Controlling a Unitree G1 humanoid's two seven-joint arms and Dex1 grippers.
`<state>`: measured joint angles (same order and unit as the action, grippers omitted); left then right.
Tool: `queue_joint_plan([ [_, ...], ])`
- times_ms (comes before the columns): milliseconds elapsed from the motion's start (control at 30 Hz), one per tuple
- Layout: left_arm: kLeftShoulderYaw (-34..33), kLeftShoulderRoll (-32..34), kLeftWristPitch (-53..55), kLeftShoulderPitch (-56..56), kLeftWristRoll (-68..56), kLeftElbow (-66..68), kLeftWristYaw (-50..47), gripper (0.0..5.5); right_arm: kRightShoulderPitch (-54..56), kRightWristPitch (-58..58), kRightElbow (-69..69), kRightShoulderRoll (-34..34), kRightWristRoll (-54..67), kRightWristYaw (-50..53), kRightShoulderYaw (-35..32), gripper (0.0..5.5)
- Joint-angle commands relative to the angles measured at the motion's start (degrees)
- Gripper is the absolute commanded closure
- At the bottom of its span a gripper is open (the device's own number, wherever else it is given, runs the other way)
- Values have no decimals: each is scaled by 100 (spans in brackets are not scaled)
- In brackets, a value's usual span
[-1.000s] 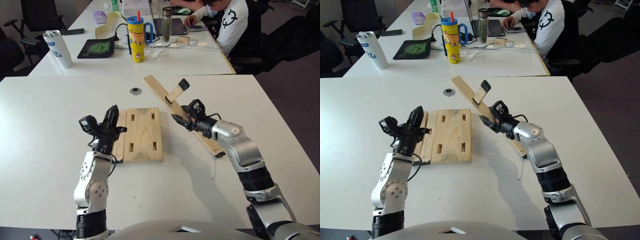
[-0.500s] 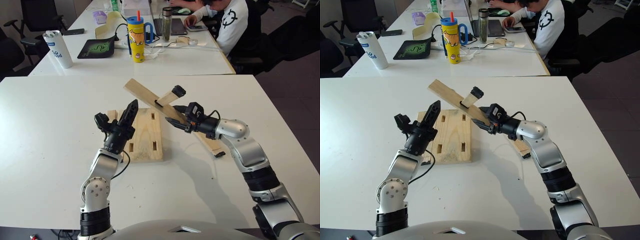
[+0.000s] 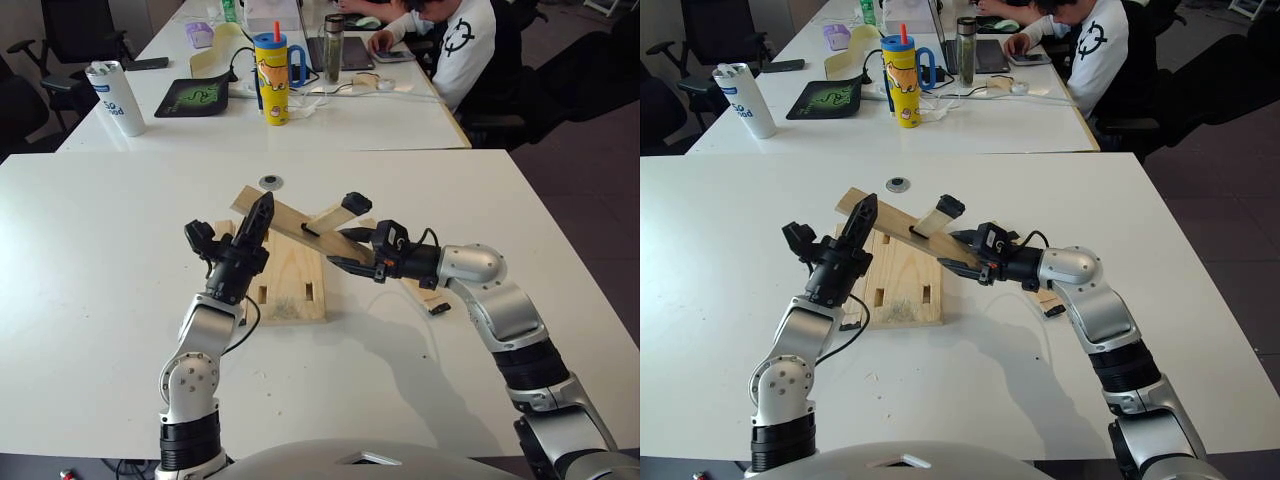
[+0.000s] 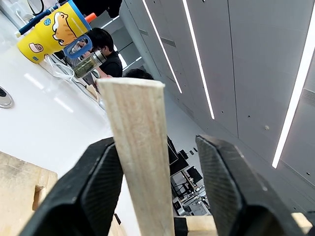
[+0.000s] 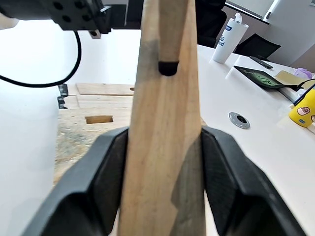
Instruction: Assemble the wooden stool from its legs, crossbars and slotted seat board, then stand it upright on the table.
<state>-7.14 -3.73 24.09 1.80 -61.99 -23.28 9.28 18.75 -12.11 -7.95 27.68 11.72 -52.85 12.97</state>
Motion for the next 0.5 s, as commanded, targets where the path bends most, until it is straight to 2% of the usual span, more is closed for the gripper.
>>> queue_joint_plan([
  [33, 5, 0, -50, -59, 125, 36, -15, 358, 36, 40, -38, -24, 3, 20, -8, 341],
  [233, 179, 69, -25, 78, 362, 30, 99, 441, -32, -30, -164, -12, 50, 44, -33, 341],
  [500, 129, 85, -98, 20, 471, 149, 98, 443, -41, 24, -171, 34, 45, -25, -7, 341],
])
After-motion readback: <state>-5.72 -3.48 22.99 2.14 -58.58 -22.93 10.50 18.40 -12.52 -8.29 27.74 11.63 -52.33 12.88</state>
